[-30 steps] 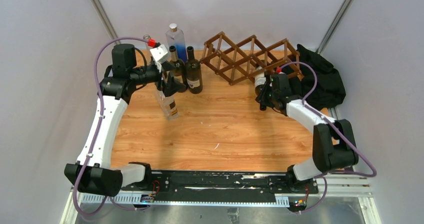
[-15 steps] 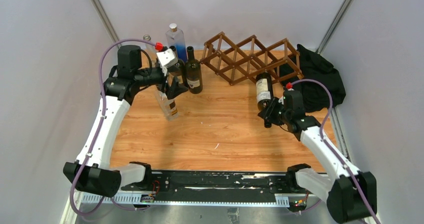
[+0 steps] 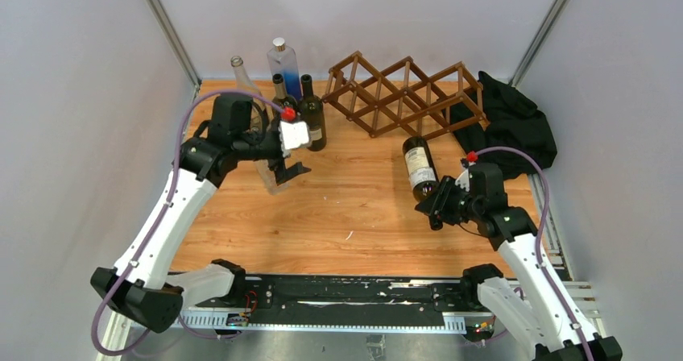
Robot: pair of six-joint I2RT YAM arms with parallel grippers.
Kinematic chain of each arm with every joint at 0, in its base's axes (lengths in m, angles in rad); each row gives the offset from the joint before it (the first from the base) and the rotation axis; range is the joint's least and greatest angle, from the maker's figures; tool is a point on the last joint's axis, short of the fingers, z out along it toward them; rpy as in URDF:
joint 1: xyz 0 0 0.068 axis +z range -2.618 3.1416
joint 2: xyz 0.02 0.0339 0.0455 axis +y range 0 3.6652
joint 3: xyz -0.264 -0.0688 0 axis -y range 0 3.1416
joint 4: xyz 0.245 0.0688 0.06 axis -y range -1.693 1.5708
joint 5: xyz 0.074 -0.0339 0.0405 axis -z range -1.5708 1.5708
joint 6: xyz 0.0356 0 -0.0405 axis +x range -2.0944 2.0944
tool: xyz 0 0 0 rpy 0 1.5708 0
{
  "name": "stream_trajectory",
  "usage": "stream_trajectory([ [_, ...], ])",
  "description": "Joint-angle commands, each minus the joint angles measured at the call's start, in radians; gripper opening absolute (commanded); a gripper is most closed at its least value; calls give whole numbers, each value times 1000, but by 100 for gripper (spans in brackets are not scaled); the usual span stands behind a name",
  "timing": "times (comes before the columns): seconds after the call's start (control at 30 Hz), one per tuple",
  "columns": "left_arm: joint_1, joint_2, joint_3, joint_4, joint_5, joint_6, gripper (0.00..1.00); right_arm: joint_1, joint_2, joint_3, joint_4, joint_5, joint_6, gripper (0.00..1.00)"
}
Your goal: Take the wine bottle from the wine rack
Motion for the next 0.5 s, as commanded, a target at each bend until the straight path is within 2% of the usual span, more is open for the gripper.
stream_trajectory([
  [0.0, -119, -69, -63, -64, -136, 264, 100, 35, -46, 87, -18, -112, 8, 0],
  [0.2, -310, -104, -128, -50, -240, 432, 100, 238, 32, 207, -40, -76, 39, 0],
  [0.3, -401, -128, -187, 42, -319, 472, 100, 356, 98, 286, -63, -42, 39, 0],
  [0.47, -477, -124, -213, 132, -378, 503, 100, 489, 199, 400, -103, -38, 32, 0],
])
